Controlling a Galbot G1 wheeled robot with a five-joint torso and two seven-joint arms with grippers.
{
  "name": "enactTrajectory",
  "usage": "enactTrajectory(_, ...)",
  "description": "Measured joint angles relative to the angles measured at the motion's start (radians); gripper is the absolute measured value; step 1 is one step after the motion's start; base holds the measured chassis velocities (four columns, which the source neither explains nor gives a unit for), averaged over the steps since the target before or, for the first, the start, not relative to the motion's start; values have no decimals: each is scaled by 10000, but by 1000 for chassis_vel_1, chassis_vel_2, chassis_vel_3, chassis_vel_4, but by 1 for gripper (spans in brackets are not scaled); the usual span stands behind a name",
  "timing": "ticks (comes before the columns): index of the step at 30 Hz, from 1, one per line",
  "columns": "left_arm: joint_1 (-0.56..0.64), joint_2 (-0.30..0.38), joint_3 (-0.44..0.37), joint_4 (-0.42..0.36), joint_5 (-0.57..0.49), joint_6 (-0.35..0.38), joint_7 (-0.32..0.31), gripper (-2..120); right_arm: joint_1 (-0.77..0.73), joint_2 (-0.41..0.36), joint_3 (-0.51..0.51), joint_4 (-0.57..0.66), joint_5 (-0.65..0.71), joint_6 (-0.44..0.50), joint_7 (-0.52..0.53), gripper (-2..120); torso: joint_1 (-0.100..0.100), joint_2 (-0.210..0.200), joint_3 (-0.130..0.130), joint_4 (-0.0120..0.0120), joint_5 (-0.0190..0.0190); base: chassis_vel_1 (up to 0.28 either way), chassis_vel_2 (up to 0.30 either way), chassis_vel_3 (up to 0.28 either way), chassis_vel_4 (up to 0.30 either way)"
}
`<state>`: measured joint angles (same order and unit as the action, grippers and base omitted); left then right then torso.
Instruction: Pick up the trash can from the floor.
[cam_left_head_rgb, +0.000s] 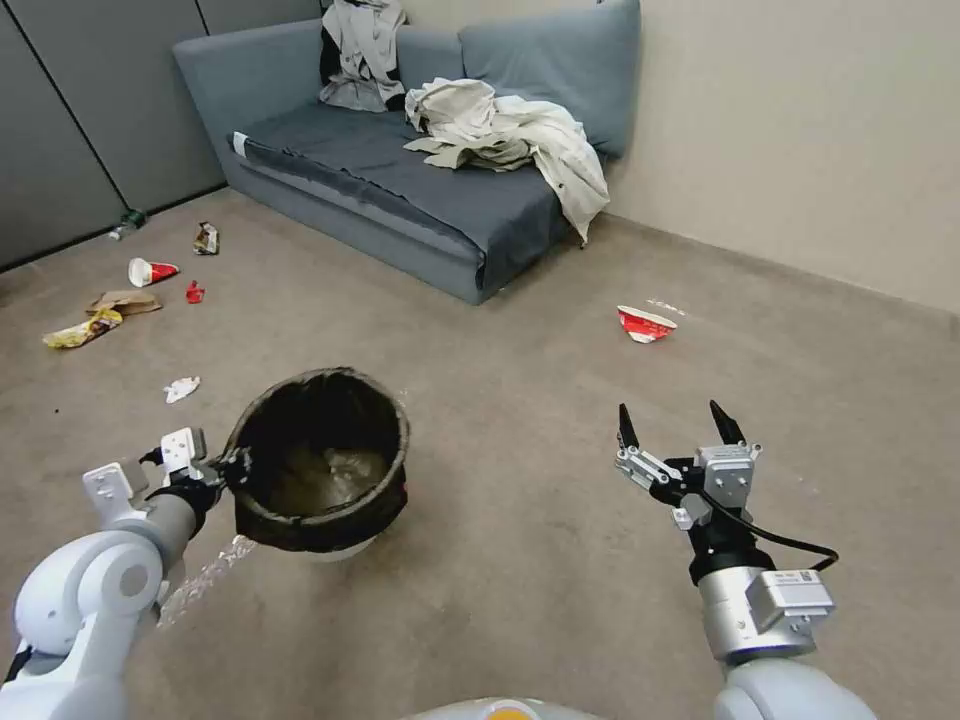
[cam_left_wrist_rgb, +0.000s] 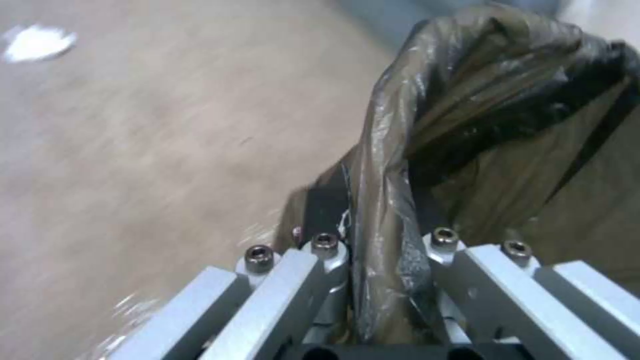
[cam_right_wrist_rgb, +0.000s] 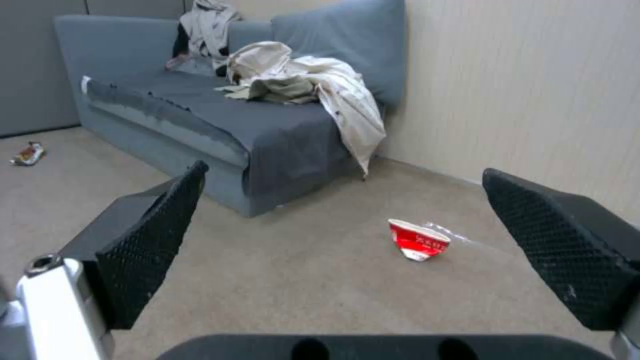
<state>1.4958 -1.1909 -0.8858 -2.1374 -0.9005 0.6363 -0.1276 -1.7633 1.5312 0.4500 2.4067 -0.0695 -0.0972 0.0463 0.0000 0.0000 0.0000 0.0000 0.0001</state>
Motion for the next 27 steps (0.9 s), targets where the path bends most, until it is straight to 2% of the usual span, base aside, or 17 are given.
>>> enactTrajectory(2,367,-82,0,-666,-6,-546,409,5,1,5,5,0,0,1,4,100,0,0,0,-1,-1,0,0,0,0)
enactTrajectory(6,654,-179,3,-1230,47,-946,540,5,1,10,39,2,0,1,7,100,0,0,0,1,2,0,0,0,0)
enactTrajectory(8,1002,-323,33,-1675,452,-1630,763,5,5,21,74,14,1,5,16,100,0,0,-1,-1,1,0,0,0,0)
enactTrajectory(14,1431,-519,15,-2014,1035,-2404,865,5,6,38,121,39,8,8,21,100,-1,0,-1,1,0,0,0,0,0)
enactTrajectory(17,1691,-680,65,-2030,1853,-3210,1120,5,-2,80,196,75,13,29,25,100,0,0,-1,1,-1,0,0,0,0)
enactTrajectory(27,1744,-670,51,-2039,2030,-3334,1234,5,-18,95,197,111,3,30,15,100,0,0,-1,0,-1,0,0,0,0)
